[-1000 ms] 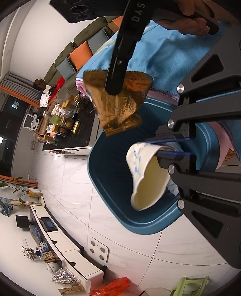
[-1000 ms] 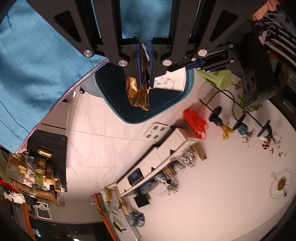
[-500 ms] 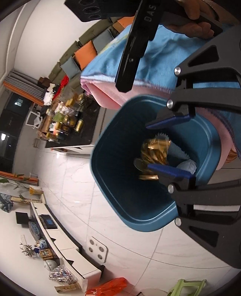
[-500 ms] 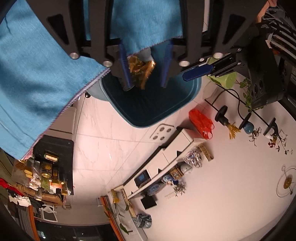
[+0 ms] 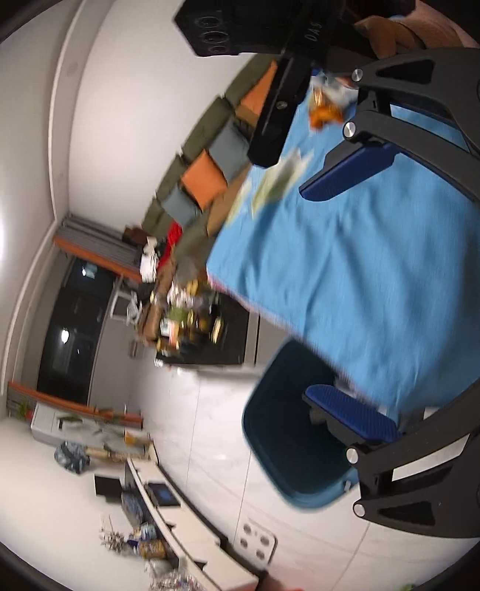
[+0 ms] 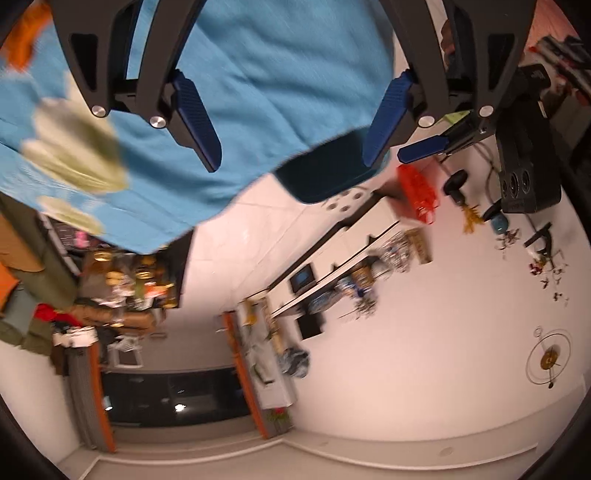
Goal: Collect trash
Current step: 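Grasp another white tissue with the left tool while the right tool grasps the green plastic wrapper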
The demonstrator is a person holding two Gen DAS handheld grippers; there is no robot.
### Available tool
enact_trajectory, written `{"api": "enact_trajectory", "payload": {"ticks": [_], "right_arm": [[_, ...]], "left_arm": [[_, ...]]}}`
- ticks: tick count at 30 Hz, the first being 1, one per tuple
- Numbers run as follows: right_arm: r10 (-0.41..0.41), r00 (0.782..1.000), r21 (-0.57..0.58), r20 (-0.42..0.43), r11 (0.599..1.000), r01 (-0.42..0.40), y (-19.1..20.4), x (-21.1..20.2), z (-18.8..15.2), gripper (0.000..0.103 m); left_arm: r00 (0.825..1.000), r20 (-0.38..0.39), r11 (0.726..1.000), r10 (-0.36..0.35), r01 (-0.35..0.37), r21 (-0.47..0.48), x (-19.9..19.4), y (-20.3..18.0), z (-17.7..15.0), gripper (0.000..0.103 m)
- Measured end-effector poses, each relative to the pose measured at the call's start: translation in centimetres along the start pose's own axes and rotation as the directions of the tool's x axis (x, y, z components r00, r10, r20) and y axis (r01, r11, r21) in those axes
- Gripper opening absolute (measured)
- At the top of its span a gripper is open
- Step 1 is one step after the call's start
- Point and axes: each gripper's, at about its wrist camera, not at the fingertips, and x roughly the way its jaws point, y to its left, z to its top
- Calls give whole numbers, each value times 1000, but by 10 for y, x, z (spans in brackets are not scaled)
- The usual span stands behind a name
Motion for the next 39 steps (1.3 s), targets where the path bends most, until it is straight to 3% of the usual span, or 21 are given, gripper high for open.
{"api": "enact_trajectory", "payload": {"ticks": [6,9,14,19,23,28,31,35,39], "right_arm": [[-118,992,16,54,993,117,-36,-78,-30,79],[-207,976,45,70,978,204,-57,-118,-49,79],[-379,923,119,66,921,370,-100,-184,-86,80],[-494,868,198,53,857,476,-135,-229,-110,80],[-536,842,255,60,824,506,-148,-256,-127,80],[-551,832,300,64,806,510,-160,-267,-132,80],[-547,835,317,60,804,504,-164,-271,-137,80],[-536,842,331,62,807,489,-165,-270,-140,80],[-522,851,344,60,811,473,-170,-269,-144,80]], "left_arm": [[994,-39,994,-104,105,28,16,-56,-19,98],[989,-79,988,-128,134,78,28,-86,-31,98],[974,-157,955,-163,196,224,40,-140,-52,98],[933,-244,888,-264,334,317,45,-199,-77,98],[870,-333,812,-365,472,343,43,-244,-99,98],[762,-452,719,-464,622,310,49,-295,-125,97],[693,-538,663,-479,688,296,57,-327,-145,98],[640,-614,621,-461,727,293,67,-353,-167,79],[583,-680,610,-445,753,247,78,-364,-184,58]]}}
